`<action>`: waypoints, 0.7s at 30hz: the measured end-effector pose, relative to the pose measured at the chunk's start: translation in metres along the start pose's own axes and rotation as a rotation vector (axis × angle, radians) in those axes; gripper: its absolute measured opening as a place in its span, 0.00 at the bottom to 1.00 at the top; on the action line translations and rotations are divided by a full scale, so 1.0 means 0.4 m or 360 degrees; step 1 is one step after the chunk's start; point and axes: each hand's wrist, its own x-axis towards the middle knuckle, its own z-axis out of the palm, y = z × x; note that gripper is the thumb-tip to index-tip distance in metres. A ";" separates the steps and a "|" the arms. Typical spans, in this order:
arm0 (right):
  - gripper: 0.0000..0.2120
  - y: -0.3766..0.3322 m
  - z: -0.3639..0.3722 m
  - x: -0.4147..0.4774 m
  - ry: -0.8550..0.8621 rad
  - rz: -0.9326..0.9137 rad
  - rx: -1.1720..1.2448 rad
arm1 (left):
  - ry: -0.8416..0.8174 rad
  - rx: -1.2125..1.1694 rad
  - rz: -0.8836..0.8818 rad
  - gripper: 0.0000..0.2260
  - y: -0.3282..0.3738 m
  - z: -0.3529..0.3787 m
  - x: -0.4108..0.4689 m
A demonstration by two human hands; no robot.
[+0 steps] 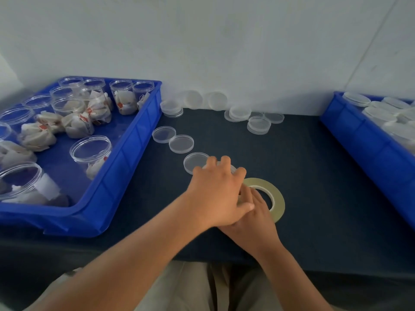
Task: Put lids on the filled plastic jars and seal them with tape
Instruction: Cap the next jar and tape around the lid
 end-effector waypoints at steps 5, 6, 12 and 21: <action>0.23 -0.043 -0.001 0.040 0.0059 0.0104 -0.0012 | 0.0203 0.0020 -0.0113 0.33 0.022 0.028 0.001; 0.19 -0.052 0.000 0.045 0.0093 0.0081 -0.0056 | 0.0235 0.0030 -0.0100 0.33 0.019 0.031 0.000; 0.21 -0.043 0.014 0.023 0.0282 0.0044 0.0364 | 0.0412 -0.0442 0.0390 0.23 -0.058 0.038 -0.007; 0.30 -0.037 0.009 0.007 0.0248 -0.0129 0.0541 | 0.0426 -0.0766 0.0360 0.31 -0.095 0.034 -0.029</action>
